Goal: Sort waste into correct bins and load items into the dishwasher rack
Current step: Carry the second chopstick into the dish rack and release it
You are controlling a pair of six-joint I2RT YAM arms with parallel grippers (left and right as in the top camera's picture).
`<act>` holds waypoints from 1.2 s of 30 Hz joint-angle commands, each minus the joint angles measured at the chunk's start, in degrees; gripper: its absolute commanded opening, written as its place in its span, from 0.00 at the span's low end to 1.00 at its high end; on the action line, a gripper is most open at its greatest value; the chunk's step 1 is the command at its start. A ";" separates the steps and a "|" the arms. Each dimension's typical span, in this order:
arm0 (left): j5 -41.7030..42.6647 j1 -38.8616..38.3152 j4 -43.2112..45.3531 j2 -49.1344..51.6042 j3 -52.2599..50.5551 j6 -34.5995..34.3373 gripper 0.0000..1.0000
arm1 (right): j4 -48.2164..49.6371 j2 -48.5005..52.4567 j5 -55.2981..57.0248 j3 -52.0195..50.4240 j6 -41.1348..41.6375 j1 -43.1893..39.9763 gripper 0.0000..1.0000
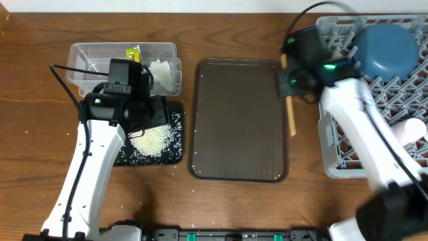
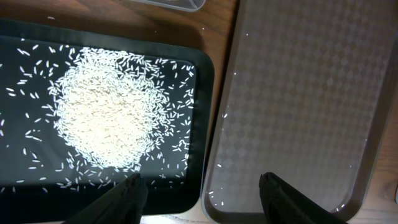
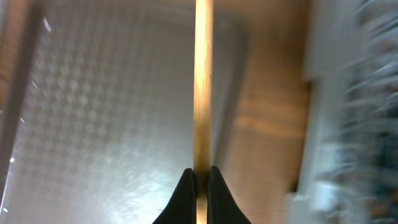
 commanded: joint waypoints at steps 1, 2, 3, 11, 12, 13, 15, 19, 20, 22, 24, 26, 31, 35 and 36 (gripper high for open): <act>-0.76 0.17 -0.15 0.11 -0.57 0.55 0.62 | -0.48 -3.52 0.46 0.42 -7.98 -4.76 0.01; -0.76 0.17 -0.15 0.11 -0.57 0.55 0.63 | -0.52 -4.15 0.46 0.42 -8.17 -6.54 0.01; -0.76 0.17 -0.15 0.11 -0.57 0.55 0.63 | -0.61 -4.42 0.46 0.42 -8.17 -7.87 0.01; -0.74 0.17 -0.15 0.11 -0.55 0.55 0.62 | -2.21 -0.57 -0.42 0.33 -8.81 -16.90 0.01; -0.74 0.17 -0.15 0.11 -0.57 0.55 0.62 | -2.67 0.48 -0.42 0.33 -8.90 -17.40 0.01; -0.74 0.17 -0.13 0.11 -0.57 0.52 0.63 | -2.91 1.20 -0.42 0.33 -9.31 -17.62 0.01; -0.74 0.17 -0.15 0.11 -0.57 0.55 0.62 | -3.58 3.28 -0.11 0.33 -10.32 -17.75 0.01; -0.74 0.17 -0.15 0.11 -0.57 0.55 0.62 | -3.58 7.26 3.89 0.33 -10.88 -17.75 0.01; -0.74 0.17 -0.15 0.11 -0.57 0.55 0.62 | -3.41 7.96 4.52 0.33 -10.84 -17.75 0.01; -0.74 0.17 -0.15 0.11 -0.57 0.55 0.62 | -2.69 9.35 4.55 0.33 -10.86 -17.75 0.01; -0.74 0.17 -0.15 0.11 -0.57 0.55 0.63 | -2.12 10.08 4.57 0.33 -10.88 -17.75 0.01; -0.74 0.17 -0.15 0.11 -0.57 0.55 0.63 | -1.90 10.21 4.63 0.33 -10.91 -17.75 0.03; -0.74 0.17 -0.15 0.11 -0.57 0.55 0.63 | -2.16 10.12 4.70 0.35 -10.84 -17.75 0.41; -0.76 0.17 -0.15 0.11 -0.57 0.57 0.63 | -2.14 9.09 4.72 0.35 -9.20 -18.10 0.40; -0.76 0.17 -0.15 0.11 -0.57 0.57 0.62 | -1.84 8.68 4.70 0.37 -8.07 -18.34 0.41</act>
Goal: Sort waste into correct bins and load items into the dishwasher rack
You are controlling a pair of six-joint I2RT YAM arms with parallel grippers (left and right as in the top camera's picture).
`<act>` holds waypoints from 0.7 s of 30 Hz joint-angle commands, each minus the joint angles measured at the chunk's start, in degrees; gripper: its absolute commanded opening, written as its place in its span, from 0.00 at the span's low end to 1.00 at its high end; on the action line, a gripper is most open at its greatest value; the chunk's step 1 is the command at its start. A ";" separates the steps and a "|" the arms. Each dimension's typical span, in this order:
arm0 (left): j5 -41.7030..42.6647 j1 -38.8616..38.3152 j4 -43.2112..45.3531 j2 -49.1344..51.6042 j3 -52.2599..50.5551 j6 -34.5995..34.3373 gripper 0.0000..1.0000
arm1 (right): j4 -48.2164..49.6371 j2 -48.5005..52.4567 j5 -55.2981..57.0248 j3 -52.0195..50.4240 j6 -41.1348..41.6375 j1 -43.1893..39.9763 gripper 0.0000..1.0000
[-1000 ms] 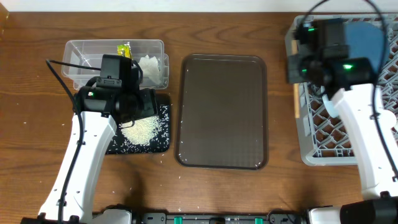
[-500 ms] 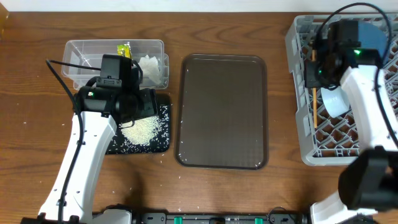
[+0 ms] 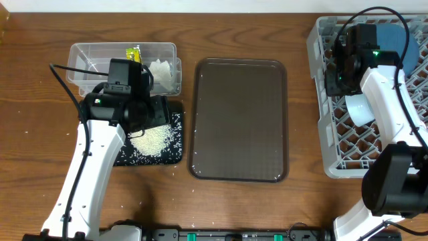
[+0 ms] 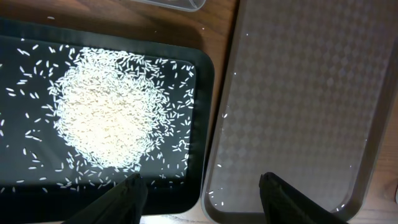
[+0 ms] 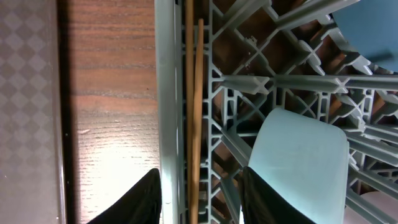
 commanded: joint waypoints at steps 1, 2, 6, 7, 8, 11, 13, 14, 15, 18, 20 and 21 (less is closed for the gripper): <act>-0.76 0.17 -0.15 0.11 -0.57 0.57 0.63 | 0.72 -2.45 0.33 0.07 3.43 -1.01 0.42; -0.76 0.17 -0.13 0.11 -0.57 0.57 0.63 | 1.14 -3.32 -0.61 0.07 4.17 -1.33 0.45; -0.76 0.17 1.03 0.11 -0.55 2.56 0.70 | 3.67 -7.34 -9.99 0.07 4.11 -3.15 0.66; -0.76 0.17 1.66 0.11 -0.57 3.21 0.72 | 4.33 -8.07 -12.37 0.07 4.09 -3.65 0.72; -0.76 0.17 2.12 0.11 -0.57 3.45 0.74 | 4.79 -8.66 -14.49 0.07 4.07 -4.17 0.74; -2.91 0.17 3.06 0.39 -0.57 4.76 0.79 | 3.26 -9.51 -18.18 0.07 3.58 -5.88 0.82; -7.32 0.20 1.46 1.01 -0.57 4.87 0.80 | -0.79 -9.49 -17.51 0.00 0.37 -6.84 0.79; -9.75 0.20 0.09 1.40 -0.57 4.83 0.80 | -1.90 -9.46 -16.76 -0.28 0.02 -7.26 0.80; -12.00 0.20 -1.81 1.88 -0.55 4.76 0.82 | -2.45 -9.51 -16.46 -0.81 0.22 -7.67 0.84; -12.72 0.20 -7.17 2.45 -0.57 3.45 0.82 | -4.70 -10.25 -16.44 -2.45 0.96 -8.92 0.93; -12.68 0.17 -9.40 2.23 -0.57 3.30 0.82 | -6.01 -10.93 -16.44 -3.61 1.64 -9.38 0.97; -12.66 0.17 -10.14 1.90 -0.61 3.30 0.82 | -6.16 -11.58 -16.44 -4.57 2.03 -9.42 0.99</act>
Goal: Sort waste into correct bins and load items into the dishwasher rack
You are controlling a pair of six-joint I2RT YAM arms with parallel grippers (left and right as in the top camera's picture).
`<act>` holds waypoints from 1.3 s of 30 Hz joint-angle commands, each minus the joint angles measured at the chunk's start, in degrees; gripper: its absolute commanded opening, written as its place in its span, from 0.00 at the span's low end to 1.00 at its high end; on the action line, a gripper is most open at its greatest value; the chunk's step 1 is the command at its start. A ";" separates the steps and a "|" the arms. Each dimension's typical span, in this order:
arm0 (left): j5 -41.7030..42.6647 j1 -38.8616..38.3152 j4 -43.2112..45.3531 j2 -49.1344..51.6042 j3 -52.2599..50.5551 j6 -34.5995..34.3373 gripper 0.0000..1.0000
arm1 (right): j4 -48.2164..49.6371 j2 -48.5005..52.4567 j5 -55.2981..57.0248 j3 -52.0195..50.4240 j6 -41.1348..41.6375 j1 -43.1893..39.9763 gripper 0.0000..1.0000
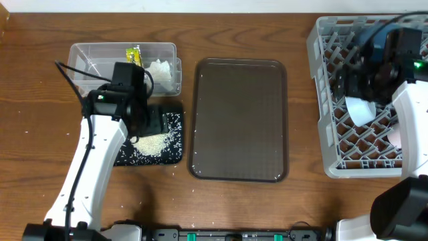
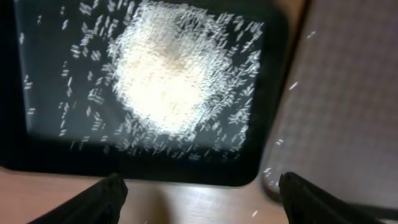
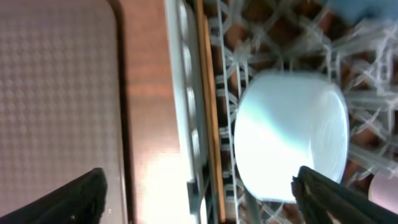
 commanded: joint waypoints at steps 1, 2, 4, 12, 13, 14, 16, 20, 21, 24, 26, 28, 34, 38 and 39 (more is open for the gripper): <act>-2.73 0.17 -2.10 -0.87 -0.46 0.17 0.82 | -0.17 -2.58 -1.05 -3.04 0.33 -0.66 0.99; -2.71 0.17 -2.23 -1.64 -0.70 0.22 0.82 | 0.48 -3.82 -1.05 -4.59 0.59 -0.61 0.99; -2.71 0.07 -1.18 -4.83 -2.12 0.26 0.82 | 3.04 -7.39 -1.07 -8.85 1.14 -0.48 0.99; -2.75 -4.48 17.75 -30.01 -20.20 0.66 0.88 | 23.52 -33.22 -1.05 -34.14 2.78 -0.17 0.99; -2.75 -4.74 20.41 -33.59 -22.99 0.07 0.89 | 25.16 -36.74 -1.05 -36.87 3.34 -0.17 0.99; -2.75 -4.76 22.18 -36.35 -24.98 0.13 0.90 | 26.27 -39.89 -1.07 -39.15 3.82 -0.17 0.99; -2.78 -4.76 23.89 -41.35 -27.93 0.13 0.91 | 26.58 -44.44 -1.07 -42.05 3.89 -0.17 0.99; -2.75 -4.76 21.70 -47.43 -29.09 0.13 0.92 | 24.20 -51.39 -1.05 -45.59 3.87 -0.17 0.99; -2.75 -4.76 21.05 -48.22 -29.09 0.15 0.93 | 23.17 -52.39 -1.05 -45.99 3.87 -0.17 0.99; -2.75 -4.76 20.00 -49.24 -29.09 0.13 0.93 | 18.80 -54.40 -1.05 -46.51 3.87 -0.17 0.99; -2.75 -4.76 19.43 -49.09 -29.09 0.15 0.93 | 16.00 -54.49 -1.05 -46.51 3.87 -0.17 0.99; -2.75 -4.76 18.95 -49.09 -29.09 0.13 0.93 | 13.92 -54.27 -1.05 -46.51 3.87 -0.17 0.99; -2.75 -4.76 18.95 -49.09 -29.09 0.15 0.93 | 9.51 -54.18 -1.05 -46.51 3.87 -0.17 0.99; -2.75 -4.76 18.95 -49.09 -29.09 0.15 0.94 | 9.31 -54.18 -1.05 -46.51 3.89 -0.17 0.99; -2.75 -4.76 18.95 -49.09 -29.09 0.13 0.94 | 9.33 -54.18 -1.05 -46.51 3.87 -0.17 0.99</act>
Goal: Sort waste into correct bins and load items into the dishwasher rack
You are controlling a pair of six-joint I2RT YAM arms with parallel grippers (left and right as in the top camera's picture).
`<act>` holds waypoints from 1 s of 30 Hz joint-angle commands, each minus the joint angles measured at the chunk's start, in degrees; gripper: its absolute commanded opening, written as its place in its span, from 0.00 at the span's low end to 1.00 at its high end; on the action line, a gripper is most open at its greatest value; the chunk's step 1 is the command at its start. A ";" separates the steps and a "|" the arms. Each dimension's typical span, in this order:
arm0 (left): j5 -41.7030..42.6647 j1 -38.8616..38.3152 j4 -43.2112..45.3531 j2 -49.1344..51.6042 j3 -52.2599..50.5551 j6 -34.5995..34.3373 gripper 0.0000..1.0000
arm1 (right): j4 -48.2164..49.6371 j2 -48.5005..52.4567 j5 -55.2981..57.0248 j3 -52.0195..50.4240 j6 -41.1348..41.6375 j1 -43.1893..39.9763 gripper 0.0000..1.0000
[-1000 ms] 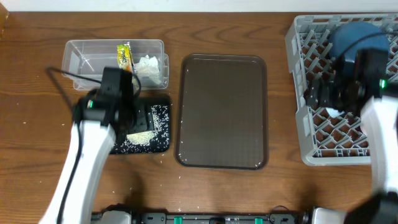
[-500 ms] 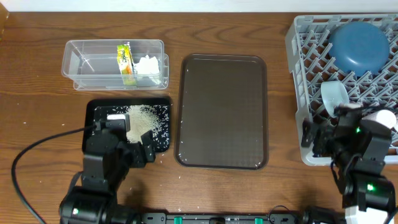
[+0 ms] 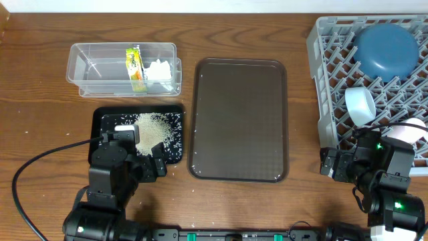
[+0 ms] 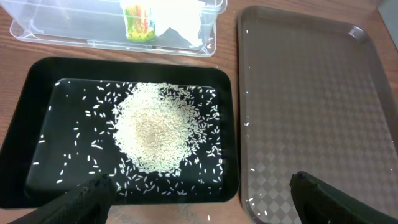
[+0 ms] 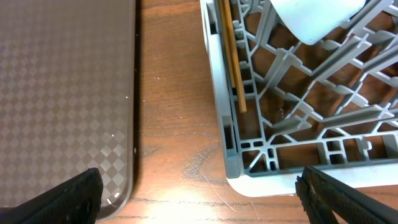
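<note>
The brown serving tray (image 3: 239,120) lies bare in the middle of the table. Two wooden chopsticks (image 5: 231,56) lie inside the grey dishwasher rack (image 3: 324,100) along its left wall. The rack also holds a blue bowl (image 3: 386,47), a white cup (image 3: 360,105) and a pink cup (image 3: 406,131). A clear bin (image 3: 87,69) contains a yellow-green wrapper (image 3: 135,67) and white tissue (image 3: 159,69). The black tray (image 4: 25,118) carries a heap of rice (image 4: 155,127). My left gripper (image 4: 202,205) is open, near the front of the black tray. My right gripper (image 5: 205,202) is open, off the rack's front left corner.
Both arm bases sit at the table's front edge, the left one (image 3: 110,177) below the black tray, the right one (image 3: 378,167) below the rack. Stray rice grains dot the brown tray's left rim (image 4: 249,124). Bare wood shows between tray and rack (image 5: 168,93).
Both arms have drawn back to the table's front edge. The left gripper was over the rice tray and the right gripper over the rack's left side by the white cup. Both remain open.
First my right gripper was shut on chopsticks between the brown tray and the rack, with the left open over the rice. Then the chopsticks lay in the rack and the right gripper was open above them. Now both arms are back at the front.
</note>
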 commanded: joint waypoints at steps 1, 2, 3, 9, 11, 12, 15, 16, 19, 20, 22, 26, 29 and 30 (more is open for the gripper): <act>-0.90 -0.17 -0.07 -0.07 0.04 -0.52 0.94 | -0.04 -0.13 -0.26 -0.37 0.76 -0.02 0.99; -0.90 -0.17 -0.07 -0.07 0.04 -0.52 0.94 | -0.04 -0.13 -0.26 -0.37 0.76 -0.02 0.99; -0.92 -0.17 -0.07 -0.07 0.04 -0.52 0.94 | -0.09 -0.13 -0.26 -0.37 0.74 -0.02 0.99; -0.92 -0.17 -0.07 -0.07 0.04 -0.52 0.94 | -1.51 -3.67 -1.62 -1.27 1.01 0.02 0.99; -0.92 -0.17 -0.07 -0.07 0.04 -0.52 0.94 | -0.17 -6.58 -1.77 -2.54 1.01 0.28 0.99; -0.92 -0.17 -0.07 -0.07 0.04 -0.50 0.94 | 1.53 -8.55 -1.77 -3.72 0.98 0.72 0.99; -0.92 -0.17 -0.07 -0.07 0.04 -0.52 0.94 | 9.38 -15.34 -1.53 -9.55 0.96 2.78 0.99; -0.90 -0.17 -0.07 -0.07 0.04 -0.52 0.94 | 12.41 -17.64 -1.51 -11.89 0.94 3.56 0.99; -0.90 -0.17 -0.07 -0.07 0.04 -0.52 0.94 | 22.40 -25.94 -1.36 -19.96 0.96 5.68 0.99; -0.90 -0.17 -0.07 -0.07 0.04 -0.50 0.94 | 26.03 -28.70 -1.36 -22.67 0.96 6.19 0.99; -0.92 -0.17 -0.07 -0.07 0.04 -0.52 0.94 | 33.14 -33.24 -1.31 -27.23 0.92 6.88 0.99; -0.90 -0.17 -0.07 -0.07 0.04 -0.50 0.94 | 46.93 -39.63 -1.16 -35.19 -3.65 7.67 0.99; -0.90 -0.17 -0.07 -0.07 0.04 -0.52 0.95 | 52.50 -40.76 -0.92 -38.21 -8.37 8.04 0.99; -0.90 -0.17 -0.07 -0.07 0.04 -0.52 0.94 | 52.52 -40.79 -0.57 -38.21 -9.20 8.15 0.99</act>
